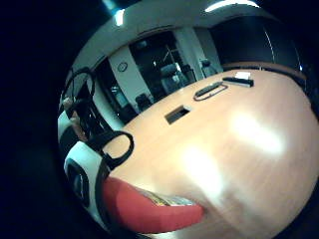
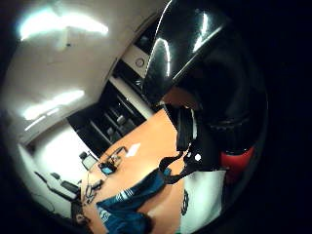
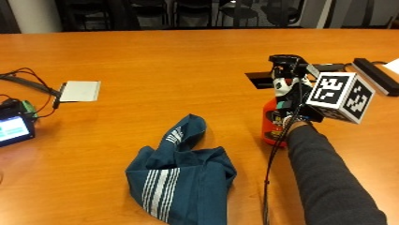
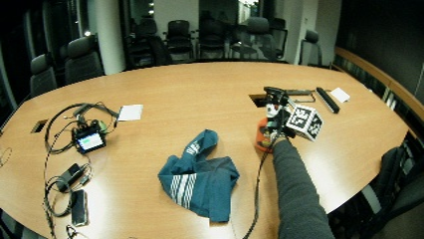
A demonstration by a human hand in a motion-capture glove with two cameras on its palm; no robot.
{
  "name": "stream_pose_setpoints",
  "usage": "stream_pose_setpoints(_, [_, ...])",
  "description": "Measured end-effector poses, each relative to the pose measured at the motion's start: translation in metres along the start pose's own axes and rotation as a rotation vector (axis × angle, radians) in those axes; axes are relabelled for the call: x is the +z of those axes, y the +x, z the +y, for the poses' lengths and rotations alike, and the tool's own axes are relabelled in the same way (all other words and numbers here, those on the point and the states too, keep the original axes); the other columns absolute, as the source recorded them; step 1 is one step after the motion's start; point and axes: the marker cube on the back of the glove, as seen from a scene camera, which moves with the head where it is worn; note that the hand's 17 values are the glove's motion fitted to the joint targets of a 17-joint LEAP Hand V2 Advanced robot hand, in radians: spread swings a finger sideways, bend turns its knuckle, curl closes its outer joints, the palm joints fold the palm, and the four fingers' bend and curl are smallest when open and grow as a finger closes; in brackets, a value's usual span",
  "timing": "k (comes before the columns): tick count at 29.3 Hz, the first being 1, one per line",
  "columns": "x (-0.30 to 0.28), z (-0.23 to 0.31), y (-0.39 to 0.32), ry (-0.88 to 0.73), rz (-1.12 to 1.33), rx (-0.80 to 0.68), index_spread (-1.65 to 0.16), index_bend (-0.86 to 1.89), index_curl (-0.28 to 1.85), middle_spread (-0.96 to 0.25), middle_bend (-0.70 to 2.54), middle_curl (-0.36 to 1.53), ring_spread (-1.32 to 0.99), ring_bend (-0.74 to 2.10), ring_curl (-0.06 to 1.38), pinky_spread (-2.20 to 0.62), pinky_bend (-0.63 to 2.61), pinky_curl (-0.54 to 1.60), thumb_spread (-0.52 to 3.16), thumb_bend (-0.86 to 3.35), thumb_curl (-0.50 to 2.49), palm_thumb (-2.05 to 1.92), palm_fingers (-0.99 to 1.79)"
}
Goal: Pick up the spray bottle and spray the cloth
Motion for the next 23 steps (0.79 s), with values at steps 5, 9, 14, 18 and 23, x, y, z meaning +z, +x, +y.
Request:
stream_pose_setpoints(5, [-0.014,-0.009,-0.005,-0.096,0.042,-0.16,-0.29,0.17,0.38,-0.23,0.56,0.52,-0.2,0.75,0.45,-0.32,0.56,0.4,1.11,-0.02,0.46,0.74,1.37])
stream_pose_setpoints(9, [-0.022,-0.011,-0.019,-0.182,0.027,-0.264,-0.29,0.17,0.39,-0.23,0.57,0.53,-0.2,0.76,0.45,-0.32,0.56,0.4,1.11,-0.02,0.47,0.74,1.37])
stream_pose_setpoints(14, [-0.021,-0.013,-0.059,-0.346,0.029,-0.455,-0.29,0.17,0.4,-0.23,0.58,0.53,-0.2,0.76,0.45,-0.32,0.56,0.4,1.1,-0.02,0.47,0.73,1.37])
stream_pose_setpoints(18, [-0.027,-0.017,-0.085,-0.429,0.085,-0.591,-0.29,0.18,0.42,-0.23,0.58,0.53,-0.2,0.76,0.45,-0.32,0.55,0.4,1.1,-0.02,0.48,0.72,1.38])
stream_pose_setpoints(23, [-0.031,-0.021,-0.107,-0.519,0.178,-0.713,-0.29,0.18,0.43,-0.23,0.59,0.53,-0.2,0.76,0.45,-0.32,0.55,0.4,1.09,-0.02,0.49,0.72,1.38])
